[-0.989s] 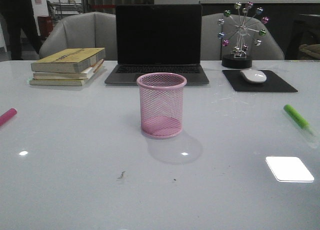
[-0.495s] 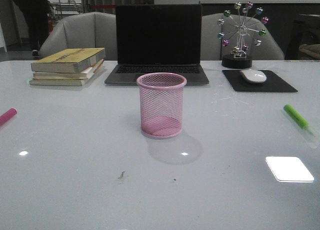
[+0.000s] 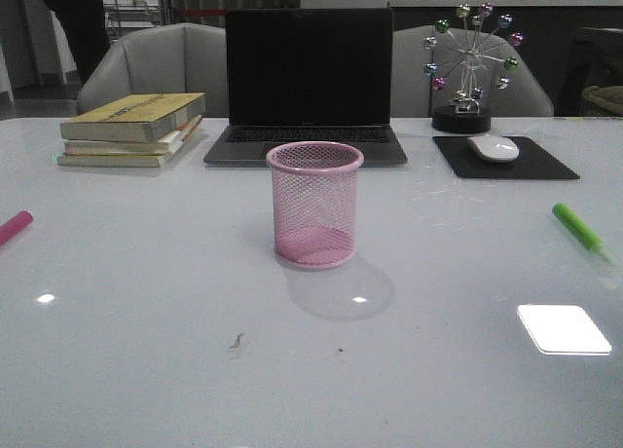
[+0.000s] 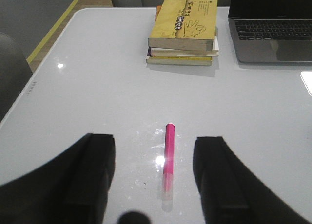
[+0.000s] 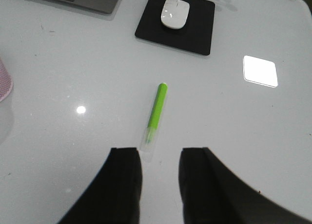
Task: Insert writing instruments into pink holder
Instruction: 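Lower the right gripper over the green marker and close on it, then lift the green marker upright and carry it above the pink holder, then lower the green marker into the holder and open the right gripper, then withdraw the right gripper away from the holder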
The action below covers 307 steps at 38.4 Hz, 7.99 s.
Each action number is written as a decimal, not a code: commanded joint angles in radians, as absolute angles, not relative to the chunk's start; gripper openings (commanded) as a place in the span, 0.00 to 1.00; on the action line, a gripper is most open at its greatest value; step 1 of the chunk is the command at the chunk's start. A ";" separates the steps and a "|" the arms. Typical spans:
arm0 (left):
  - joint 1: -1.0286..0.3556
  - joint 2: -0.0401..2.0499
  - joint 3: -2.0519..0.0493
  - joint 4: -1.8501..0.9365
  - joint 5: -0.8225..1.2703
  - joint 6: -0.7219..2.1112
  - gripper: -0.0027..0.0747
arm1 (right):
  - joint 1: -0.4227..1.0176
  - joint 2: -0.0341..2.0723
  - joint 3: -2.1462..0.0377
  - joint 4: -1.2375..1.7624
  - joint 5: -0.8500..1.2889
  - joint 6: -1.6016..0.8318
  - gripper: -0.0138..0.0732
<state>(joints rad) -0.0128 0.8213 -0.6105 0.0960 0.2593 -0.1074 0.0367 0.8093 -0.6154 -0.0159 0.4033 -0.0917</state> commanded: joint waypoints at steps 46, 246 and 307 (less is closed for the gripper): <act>-0.011 0.817 -0.642 0.098 0.176 -0.111 0.59 | 0.030 1.871 -1.381 -0.103 0.690 0.024 0.55; -0.024 0.817 -0.642 0.098 0.176 -0.111 0.59 | -0.071 0.705 -0.570 -0.061 0.306 -0.053 0.54; -0.024 0.874 -0.703 0.098 0.120 -0.111 0.59 | -0.070 0.705 -0.563 -0.061 0.300 -0.053 0.54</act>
